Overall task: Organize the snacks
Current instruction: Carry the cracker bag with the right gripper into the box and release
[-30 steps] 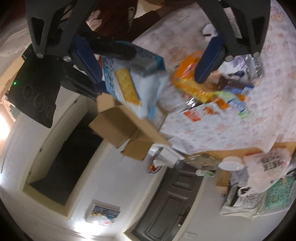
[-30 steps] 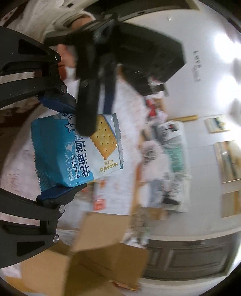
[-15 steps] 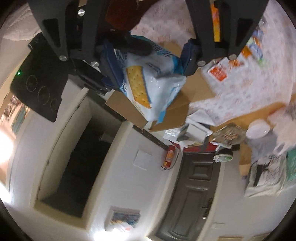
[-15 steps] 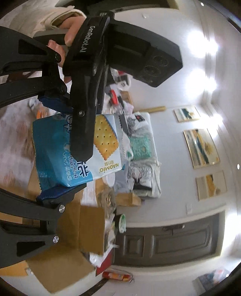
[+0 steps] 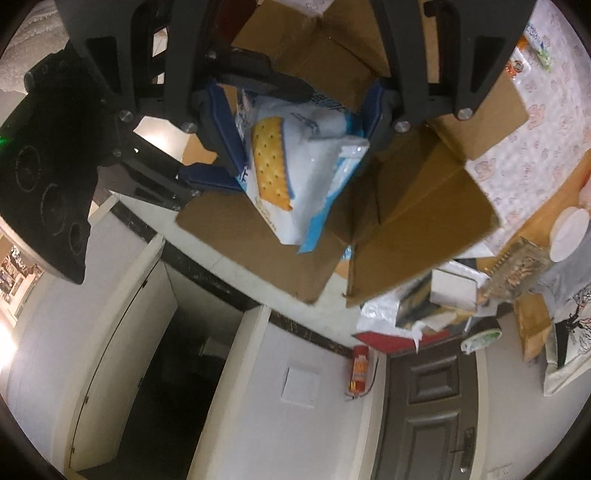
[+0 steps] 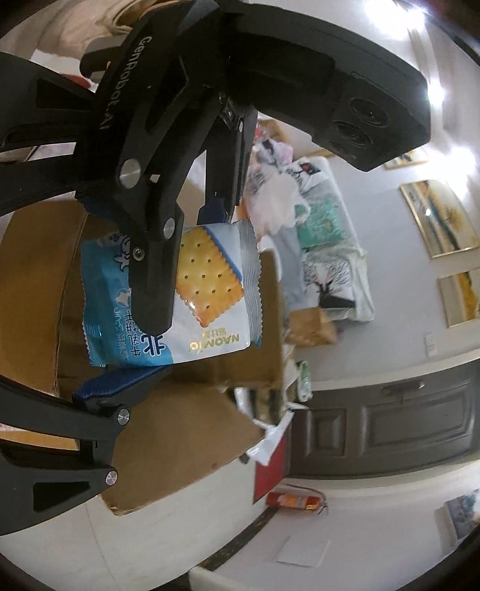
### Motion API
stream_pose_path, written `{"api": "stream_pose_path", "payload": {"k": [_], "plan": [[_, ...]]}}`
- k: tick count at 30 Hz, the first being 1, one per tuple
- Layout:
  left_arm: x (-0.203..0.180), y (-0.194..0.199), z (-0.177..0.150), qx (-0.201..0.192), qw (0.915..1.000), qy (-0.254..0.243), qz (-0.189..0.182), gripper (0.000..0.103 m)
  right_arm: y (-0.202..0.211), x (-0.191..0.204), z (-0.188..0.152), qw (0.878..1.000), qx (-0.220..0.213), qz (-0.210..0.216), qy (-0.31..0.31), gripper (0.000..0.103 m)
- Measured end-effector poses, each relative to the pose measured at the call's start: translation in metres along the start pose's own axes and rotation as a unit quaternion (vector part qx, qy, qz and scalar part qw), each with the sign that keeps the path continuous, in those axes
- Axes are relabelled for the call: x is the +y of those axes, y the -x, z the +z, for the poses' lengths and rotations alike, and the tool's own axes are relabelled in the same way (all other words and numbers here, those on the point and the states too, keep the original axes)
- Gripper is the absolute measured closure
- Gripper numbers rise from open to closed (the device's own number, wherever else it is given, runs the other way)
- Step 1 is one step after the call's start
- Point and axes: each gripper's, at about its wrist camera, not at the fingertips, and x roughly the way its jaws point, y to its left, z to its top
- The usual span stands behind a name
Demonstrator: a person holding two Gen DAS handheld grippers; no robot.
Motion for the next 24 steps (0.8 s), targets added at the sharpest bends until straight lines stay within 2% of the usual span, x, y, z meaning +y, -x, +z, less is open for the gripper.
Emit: {"api": "stream_pose_path", "payload": {"k": [3, 5, 8, 9, 10, 11, 15, 19, 24], "plan": [[0.002, -0.011, 0.001, 0.012, 0.9999, -0.001, 0.003, 0.048, -0.006, -0.004, -0.002, 1.0, 0.009, 0.0, -0.005, 0.038], [0.002, -0.016, 0.001, 0.016, 0.9997, -0.006, 0.019, 0.046, -0.007, -0.002, -0.002, 1.0, 0.011, -0.002, -0.001, 0.037], [0.006, -0.014, 0.0, 0.013, 0.9994, -0.005, 0.031, 0.041, -0.006, 0.003, -0.002, 1.0, 0.011, 0.001, 0.006, 0.037], [0.007, -0.011, 0.0, 0.009, 0.9995, -0.001, 0.03, 0.035, -0.009, 0.004, -0.001, 1.0, 0.013, 0.001, 0.008, 0.036], [0.008, -0.006, 0.0, 0.003, 0.9995, 0.003, 0.032, 0.029, -0.013, 0.004, 0.001, 1.0, 0.015, 0.0, 0.009, 0.035], [0.01, -0.002, -0.001, -0.001, 0.9994, 0.003, 0.035, 0.027, -0.012, 0.006, 0.001, 1.0, 0.017, -0.002, 0.011, 0.033], [0.012, 0.021, -0.005, -0.02, 0.9987, 0.004, 0.047, 0.027, -0.014, 0.015, 0.004, 1.0, 0.02, -0.003, 0.015, 0.03], [0.018, 0.053, -0.016, -0.043, 0.9974, 0.01, 0.057, 0.026, -0.012, 0.032, 0.009, 0.999, 0.018, -0.006, 0.025, 0.024], [0.027, 0.097, -0.034, -0.078, 0.9942, 0.025, 0.071, 0.026, -0.005, 0.061, 0.016, 0.999, 0.014, -0.008, 0.047, 0.023]]}}
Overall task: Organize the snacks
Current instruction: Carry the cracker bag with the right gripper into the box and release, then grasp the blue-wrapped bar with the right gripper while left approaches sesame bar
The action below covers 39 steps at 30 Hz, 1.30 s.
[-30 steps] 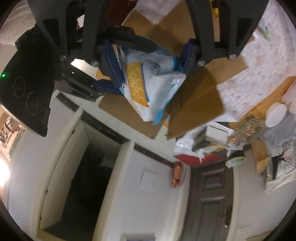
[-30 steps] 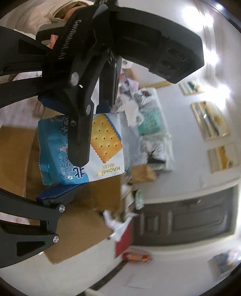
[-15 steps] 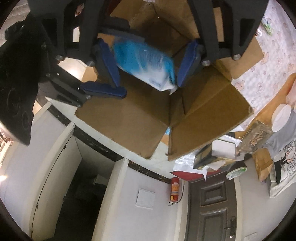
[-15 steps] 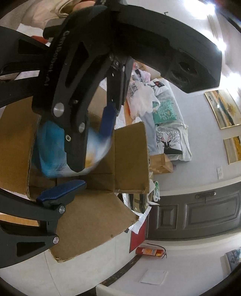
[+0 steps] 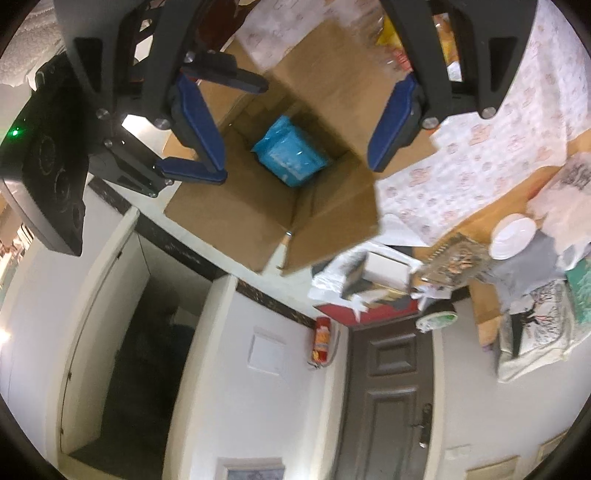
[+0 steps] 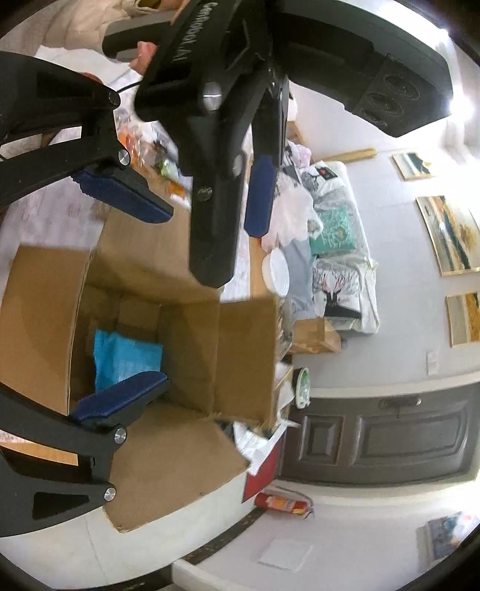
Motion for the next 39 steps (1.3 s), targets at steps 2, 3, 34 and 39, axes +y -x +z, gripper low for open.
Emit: {"api": "stream_pose_path", "payload": {"k": [2, 3, 34, 39], "plan": [[0.009, 0.018, -0.007, -0.01, 0.9999, 0.008, 0.008, 0.026, 0.002, 0.016, 0.003, 1.0, -0.004, 0.009, 0.012, 0.023], [0.015, 0.029, -0.012, -0.015, 0.9997, 0.013, 0.016, 0.026, 0.003, 0.024, 0.006, 1.0, -0.007, 0.013, 0.018, 0.023], [0.214, 0.064, -0.185, 0.005, 0.9805, 0.19, 0.051, 0.022, -0.157, 0.201, -0.005, 0.978, 0.142, 0.108, 0.111, 0.028], [0.236, 0.051, -0.195, 0.014, 0.9762, 0.212, 0.044, 0.023, -0.185, 0.206, -0.004, 0.974, 0.157, 0.114, 0.117, 0.038]]}}
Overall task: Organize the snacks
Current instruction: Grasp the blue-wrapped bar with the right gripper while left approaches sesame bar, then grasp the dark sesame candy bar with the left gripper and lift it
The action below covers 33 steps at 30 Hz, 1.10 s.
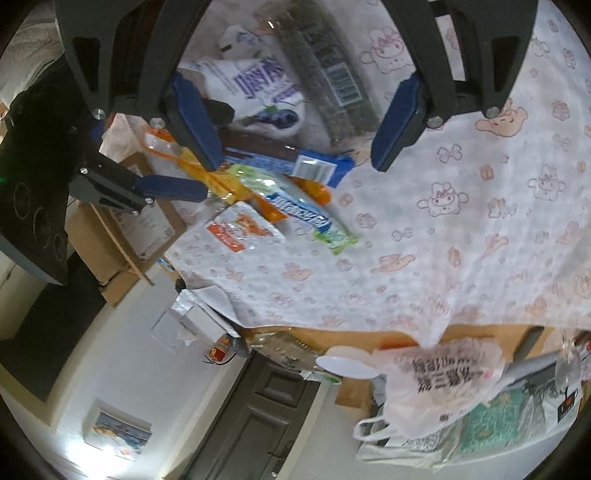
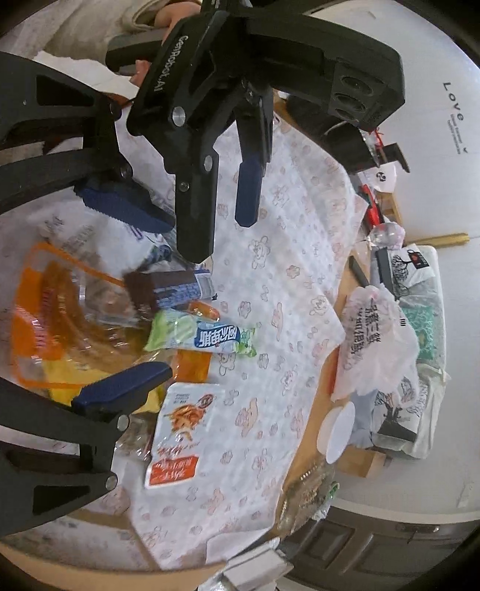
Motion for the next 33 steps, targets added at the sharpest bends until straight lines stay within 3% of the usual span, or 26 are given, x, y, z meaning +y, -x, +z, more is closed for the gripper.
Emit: {"api": "stream_pose_path", "payload": {"k": [6, 8, 17, 22, 24, 33], "plan": [[0.013, -0.016, 0.0, 0.015, 0.9998, 0.013, -0.008, 0.023, -0.023, -0.002, 0.002, 1.0, 0.013, 0.019, 0.012, 0.054], [0.017, -0.021, -0.001, 0.02, 0.9996, 0.017, -0.01, 0.023, -0.031, -0.001, 0.002, 0.999, 0.023, 0.019, 0.019, 0.08], [0.022, -0.021, -0.009, 0.026, 0.9994, 0.023, -0.003, 0.023, -0.008, -0.014, -0.007, 1.0, -0.002, -0.026, -0.003, 0.083], [0.018, -0.022, -0.023, 0.043, 0.9989, 0.012, 0.016, 0.045, -0.001, -0.024, -0.016, 0.999, 0.018, -0.029, -0.028, 0.083], [0.018, -0.018, -0.031, 0.042, 0.9988, 0.011, 0.025, 0.05, -0.001, -0.025, -0.02, 0.999, 0.023, -0.032, -0.027, 0.083], [0.005, 0.003, -0.064, 0.054, 0.9967, -0.004, 0.06, 0.052, 0.0, -0.023, -0.026, 0.999, 0.017, -0.034, -0.025, 0.083]]}}
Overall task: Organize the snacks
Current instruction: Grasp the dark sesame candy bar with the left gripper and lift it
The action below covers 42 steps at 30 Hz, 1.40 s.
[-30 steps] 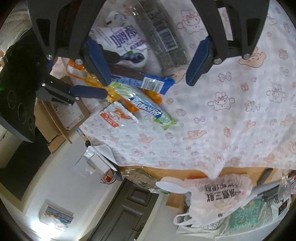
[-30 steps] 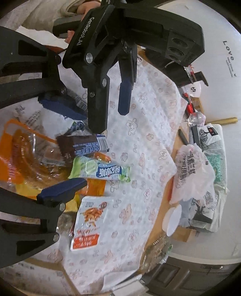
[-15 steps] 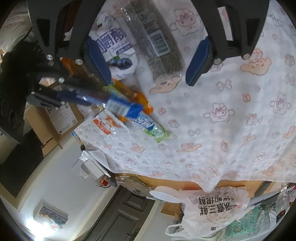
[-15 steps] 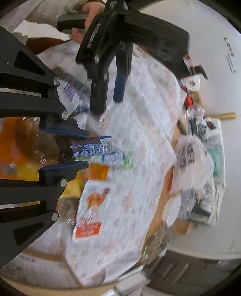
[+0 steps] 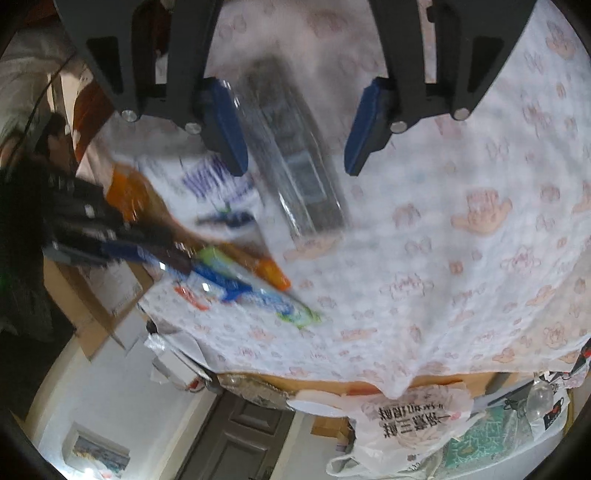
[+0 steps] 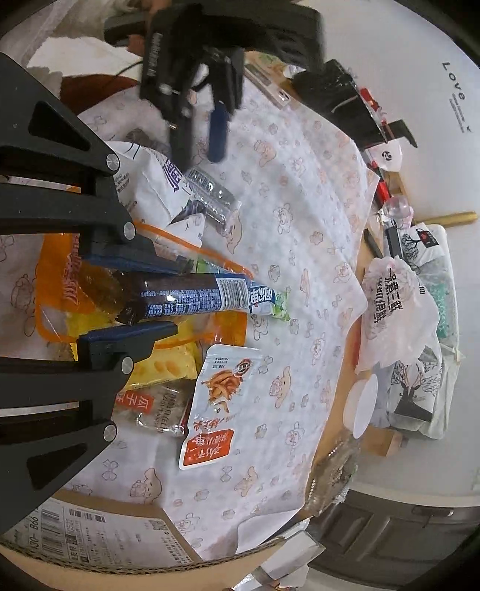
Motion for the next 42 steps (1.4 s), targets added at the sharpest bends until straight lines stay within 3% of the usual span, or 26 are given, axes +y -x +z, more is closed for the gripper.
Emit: {"api": "stream_pose_path", "payload": {"k": [8, 10, 19, 24, 27, 35, 40, 42], "plan": [[-0.024, -0.008, -0.01, -0.002, 0.9976, -0.04, 0.056, 0.052, 0.002, 0.001, -0.001, 1.0, -0.002, 0.0, 0.001, 0.083], [-0.029, -0.012, -0.01, -0.001, 0.9949, -0.061, 0.079, 0.056, 0.002, 0.001, -0.001, 1.0, -0.002, 0.0, 0.001, 0.083], [-0.009, -0.022, 0.02, 0.014, 0.9937, -0.097, 0.055, 0.061, 0.005, 0.0, -0.006, 1.0, 0.009, 0.011, -0.002, 0.082], [-0.006, -0.024, 0.026, 0.02, 0.9925, -0.098, 0.07, 0.053, 0.005, 0.003, -0.005, 1.0, 0.025, -0.002, 0.0, 0.08], [-0.004, -0.023, 0.023, 0.017, 0.9942, -0.08, 0.07, 0.049, 0.005, 0.001, -0.003, 1.0, 0.023, -0.002, -0.001, 0.074], [-0.006, -0.024, 0.019, -0.014, 0.9956, -0.045, 0.081, 0.045, -0.005, -0.009, 0.004, 0.999, 0.018, 0.019, -0.023, 0.074], [-0.009, -0.028, 0.023, -0.027, 0.9933, -0.049, 0.101, 0.064, -0.008, -0.014, 0.007, 0.999, 0.012, 0.028, -0.045, 0.074], [-0.006, -0.027, 0.024, -0.027, 0.9939, -0.046, 0.096, 0.065, -0.01, -0.016, 0.009, 0.998, 0.011, 0.028, -0.055, 0.074]]}}
